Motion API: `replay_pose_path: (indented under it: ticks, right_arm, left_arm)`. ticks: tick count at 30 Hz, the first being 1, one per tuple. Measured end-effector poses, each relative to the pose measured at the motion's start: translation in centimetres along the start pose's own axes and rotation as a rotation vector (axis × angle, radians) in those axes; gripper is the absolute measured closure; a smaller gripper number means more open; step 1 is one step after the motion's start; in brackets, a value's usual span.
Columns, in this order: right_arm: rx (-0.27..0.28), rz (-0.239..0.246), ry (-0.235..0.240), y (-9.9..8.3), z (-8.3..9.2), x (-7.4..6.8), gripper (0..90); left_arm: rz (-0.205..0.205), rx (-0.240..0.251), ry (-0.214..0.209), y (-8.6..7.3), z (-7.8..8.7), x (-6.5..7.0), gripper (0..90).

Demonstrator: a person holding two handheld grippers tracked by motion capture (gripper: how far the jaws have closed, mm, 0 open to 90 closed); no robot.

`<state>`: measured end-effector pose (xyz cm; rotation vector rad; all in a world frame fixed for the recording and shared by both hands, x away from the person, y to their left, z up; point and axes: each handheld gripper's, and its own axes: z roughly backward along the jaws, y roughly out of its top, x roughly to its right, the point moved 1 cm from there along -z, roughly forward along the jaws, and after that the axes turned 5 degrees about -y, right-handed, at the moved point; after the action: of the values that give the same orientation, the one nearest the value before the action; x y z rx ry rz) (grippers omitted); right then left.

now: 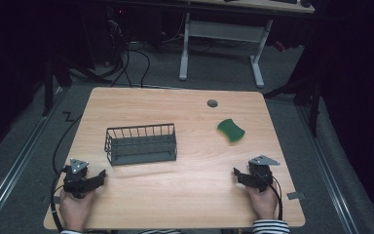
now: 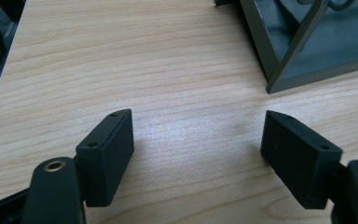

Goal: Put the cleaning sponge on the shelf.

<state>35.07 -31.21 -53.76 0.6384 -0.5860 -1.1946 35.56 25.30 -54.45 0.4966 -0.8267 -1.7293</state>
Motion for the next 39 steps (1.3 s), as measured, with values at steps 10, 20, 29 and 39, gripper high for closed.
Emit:
replay_pose_path:
  ticks: [10,20,29,39]
  right_arm:
    - [-0.001,-0.005,0.002,0.0,0.0,0.0,29.7]
    - [0.000,-0.007,-0.002,0.0,0.0,-0.1,30.7]
    - [0.002,-0.021,0.000,0.1,0.1,-0.1,38.6]
    - [0.091,0.010,0.087,1.6,0.9,-2.2,48.2]
  left_arm:
    - [0.003,0.000,-0.005,0.0,0.0,-0.1,26.1]
    - [0.000,-0.001,-0.002,0.0,0.0,0.0,26.4]
    - [0.023,0.011,-0.015,0.0,0.1,0.0,26.3]
    - [0.007,0.032,-0.091,0.3,0.6,0.9,33.6]
